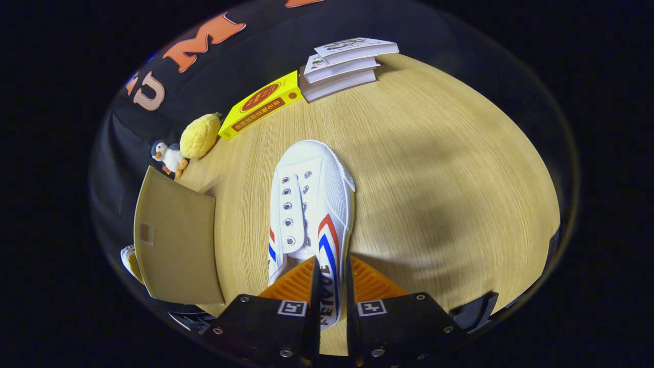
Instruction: Open the storage box then place both shoes into the box .Put the left shoe in first, then the right shoe, with the right side of both shoes facing outward in a uniform manner.
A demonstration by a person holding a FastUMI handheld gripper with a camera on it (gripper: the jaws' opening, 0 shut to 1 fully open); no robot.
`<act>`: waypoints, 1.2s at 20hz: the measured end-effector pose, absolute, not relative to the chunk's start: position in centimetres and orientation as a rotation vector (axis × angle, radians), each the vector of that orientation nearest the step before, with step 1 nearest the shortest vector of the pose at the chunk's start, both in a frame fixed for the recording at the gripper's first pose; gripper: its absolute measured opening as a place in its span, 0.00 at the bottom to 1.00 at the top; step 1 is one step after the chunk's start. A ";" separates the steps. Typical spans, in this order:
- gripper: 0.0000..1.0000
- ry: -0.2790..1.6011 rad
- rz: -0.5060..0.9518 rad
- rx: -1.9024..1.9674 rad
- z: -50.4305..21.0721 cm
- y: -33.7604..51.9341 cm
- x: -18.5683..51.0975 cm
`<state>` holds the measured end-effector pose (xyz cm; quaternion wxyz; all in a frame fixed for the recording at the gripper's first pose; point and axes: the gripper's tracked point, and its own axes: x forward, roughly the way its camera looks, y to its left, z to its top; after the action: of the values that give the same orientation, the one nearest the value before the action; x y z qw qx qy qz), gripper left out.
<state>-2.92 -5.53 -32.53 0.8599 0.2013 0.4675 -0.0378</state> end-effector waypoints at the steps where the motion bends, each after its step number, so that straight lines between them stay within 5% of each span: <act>1: 0.11 0.969 -0.089 0.483 -32.5 -5.5 -2.9; 4: 0.00 0.892 -0.087 0.502 -32.1 -5.9 -2.8; 11: 0.00 0.739 -0.052 0.544 -23.9 -3.5 -0.1; 18: 0.00 0.680 0.086 0.468 -13.6 7.9 -0.8; 24: 0.00 0.737 0.170 0.417 -13.0 18.9 -1.3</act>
<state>-1.35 18.90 -13.01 0.9081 0.2021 0.3573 0.0823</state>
